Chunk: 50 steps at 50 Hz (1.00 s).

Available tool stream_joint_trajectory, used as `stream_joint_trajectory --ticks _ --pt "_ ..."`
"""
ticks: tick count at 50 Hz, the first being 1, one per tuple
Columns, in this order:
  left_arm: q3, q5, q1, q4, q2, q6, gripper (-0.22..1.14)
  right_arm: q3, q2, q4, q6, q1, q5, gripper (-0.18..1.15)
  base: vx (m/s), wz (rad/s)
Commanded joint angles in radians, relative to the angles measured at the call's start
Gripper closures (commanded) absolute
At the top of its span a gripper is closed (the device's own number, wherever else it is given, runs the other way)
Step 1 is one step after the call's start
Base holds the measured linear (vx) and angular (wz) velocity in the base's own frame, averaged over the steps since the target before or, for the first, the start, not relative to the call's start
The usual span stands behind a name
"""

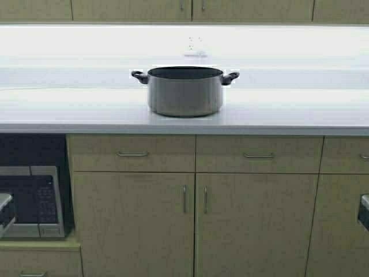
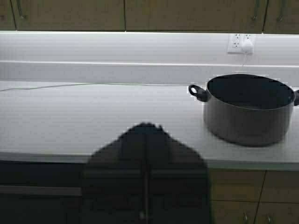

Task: Open the cabinet, put the pot inside, then close it

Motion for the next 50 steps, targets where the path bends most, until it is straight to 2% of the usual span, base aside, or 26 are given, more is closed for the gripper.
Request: stream_joint_trajectory --ticks 1,6,14,35,50 --pt "0.008 -0.008 -0.008 0.008 0.009 -0.005 0.96 0.003 0.012 0.0 0.006 0.006 0.003 0.9 0.08 0.0" --pt "0.009 -0.008 -0.009 0.008 0.008 -0.008 0.85 0.003 0.014 0.0 0.008 0.006 0.006 0.9 0.12 -0.01" --pt "0.006 -0.009 -0.008 0.006 0.015 -0.008 0.89 0.005 0.015 0.0 0.008 0.006 0.006 0.92 0.19 0.0" --pt "0.008 -0.025 -0.008 0.011 0.038 -0.031 0.89 -0.005 0.018 -0.008 0.008 0.006 0.031 0.92 0.27 0.03" --pt "0.012 -0.034 0.034 0.011 0.04 -0.054 0.89 -0.011 0.023 -0.009 0.009 0.006 0.048 0.92 0.4 0.03"
